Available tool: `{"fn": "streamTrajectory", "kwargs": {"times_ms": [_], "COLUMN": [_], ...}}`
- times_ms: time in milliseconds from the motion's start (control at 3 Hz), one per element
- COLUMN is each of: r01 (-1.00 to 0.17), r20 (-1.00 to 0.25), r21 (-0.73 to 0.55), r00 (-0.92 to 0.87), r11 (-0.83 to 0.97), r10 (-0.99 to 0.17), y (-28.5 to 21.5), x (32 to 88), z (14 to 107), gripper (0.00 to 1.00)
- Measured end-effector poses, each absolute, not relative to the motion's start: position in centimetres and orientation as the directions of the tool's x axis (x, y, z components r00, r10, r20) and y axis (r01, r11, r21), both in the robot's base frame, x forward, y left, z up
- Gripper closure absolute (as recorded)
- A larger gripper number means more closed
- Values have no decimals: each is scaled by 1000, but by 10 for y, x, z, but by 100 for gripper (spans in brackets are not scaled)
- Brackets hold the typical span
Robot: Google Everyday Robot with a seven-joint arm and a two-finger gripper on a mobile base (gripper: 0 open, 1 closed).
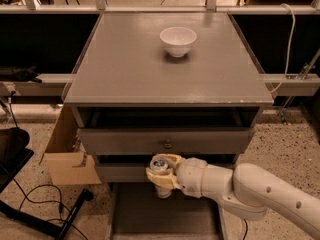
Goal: Place redbull can into bottom drawer
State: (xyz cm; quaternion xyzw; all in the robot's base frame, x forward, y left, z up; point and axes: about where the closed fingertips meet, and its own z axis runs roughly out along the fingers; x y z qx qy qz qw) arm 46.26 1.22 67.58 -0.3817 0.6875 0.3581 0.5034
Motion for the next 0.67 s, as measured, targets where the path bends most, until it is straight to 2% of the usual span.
{"fn": "streamTrajectory", "kwargs": {"times_ms": [333, 667], "r01": [-927, -940], "r20": [-955, -945], "r21": [20, 7], "r00": [-129, -118], "r11": [374, 341], "r10": [-268, -304], "y": [-24, -70], "x": [454, 441], "z": [616, 545], "gripper": [100, 100]}}
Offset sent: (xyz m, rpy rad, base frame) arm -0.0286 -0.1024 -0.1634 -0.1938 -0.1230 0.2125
